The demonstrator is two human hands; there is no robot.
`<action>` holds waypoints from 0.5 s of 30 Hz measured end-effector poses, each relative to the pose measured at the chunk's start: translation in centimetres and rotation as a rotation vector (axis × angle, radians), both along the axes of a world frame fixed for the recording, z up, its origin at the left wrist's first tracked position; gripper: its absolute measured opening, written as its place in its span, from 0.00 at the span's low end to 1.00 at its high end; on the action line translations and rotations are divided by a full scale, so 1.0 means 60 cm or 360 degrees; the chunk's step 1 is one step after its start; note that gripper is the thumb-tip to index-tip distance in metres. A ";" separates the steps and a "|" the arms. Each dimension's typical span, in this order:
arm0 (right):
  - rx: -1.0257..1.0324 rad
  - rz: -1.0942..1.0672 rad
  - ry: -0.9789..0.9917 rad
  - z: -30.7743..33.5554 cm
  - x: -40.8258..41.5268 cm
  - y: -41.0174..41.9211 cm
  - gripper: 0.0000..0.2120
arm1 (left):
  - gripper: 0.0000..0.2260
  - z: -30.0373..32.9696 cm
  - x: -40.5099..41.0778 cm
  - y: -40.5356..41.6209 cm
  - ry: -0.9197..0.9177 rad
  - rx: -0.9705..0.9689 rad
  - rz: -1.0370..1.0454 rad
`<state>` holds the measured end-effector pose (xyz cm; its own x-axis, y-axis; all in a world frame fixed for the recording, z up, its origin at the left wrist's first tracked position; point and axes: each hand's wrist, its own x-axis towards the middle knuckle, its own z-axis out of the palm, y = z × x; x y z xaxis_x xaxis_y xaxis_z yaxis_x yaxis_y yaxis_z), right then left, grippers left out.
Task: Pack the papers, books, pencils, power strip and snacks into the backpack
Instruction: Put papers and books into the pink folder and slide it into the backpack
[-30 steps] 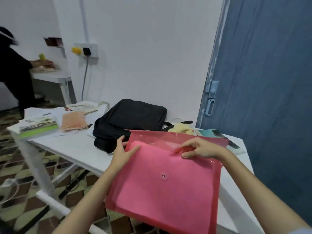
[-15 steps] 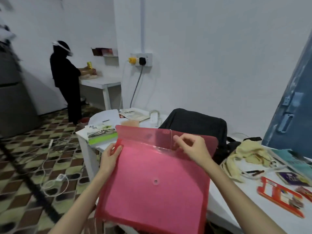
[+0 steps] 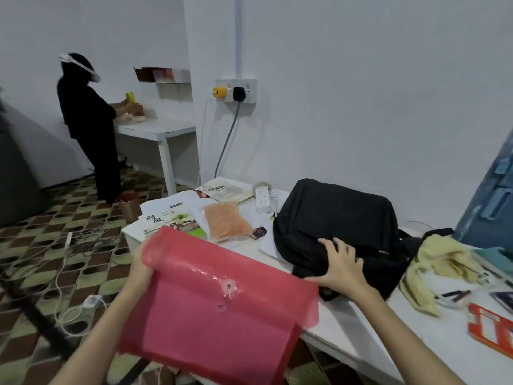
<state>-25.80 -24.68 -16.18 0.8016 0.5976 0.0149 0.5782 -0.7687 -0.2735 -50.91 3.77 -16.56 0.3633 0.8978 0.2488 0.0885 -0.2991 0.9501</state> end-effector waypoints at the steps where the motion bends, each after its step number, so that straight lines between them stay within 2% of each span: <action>1: -0.0198 0.0037 -0.0026 -0.010 0.006 0.004 0.49 | 0.13 0.000 0.003 0.010 0.0013 -0.0031 -0.0001; 3: -0.0307 0.0064 -0.0146 -0.021 0.018 0.013 0.43 | 0.13 0.003 0.018 0.025 0.0099 -0.0038 -0.0037; 5: -0.0084 0.0004 -0.0322 -0.010 0.045 0.025 0.29 | 0.12 0.013 0.047 0.040 0.0165 0.0051 -0.0076; 7: 0.0224 -0.0129 -0.0496 0.018 0.078 0.028 0.21 | 0.11 0.025 0.080 0.052 0.0191 0.0074 -0.0110; 11: 0.0729 -0.0404 -0.0573 0.072 0.160 0.023 0.17 | 0.12 0.035 0.151 0.127 0.0387 0.0110 -0.0231; 14: 0.0916 -0.0545 -0.0547 0.087 0.200 0.021 0.15 | 0.09 0.039 0.205 0.175 0.0642 0.0151 -0.0292; 15: 0.0958 -0.0587 -0.0546 0.088 0.207 0.021 0.13 | 0.12 0.046 0.222 0.178 0.0698 0.0206 -0.0295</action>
<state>-13.37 -23.40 -10.87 0.8388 0.1043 0.5343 0.4420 -0.7035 -0.5566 -37.57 14.46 -13.83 0.6094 0.7800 0.1420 0.4059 -0.4608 0.7892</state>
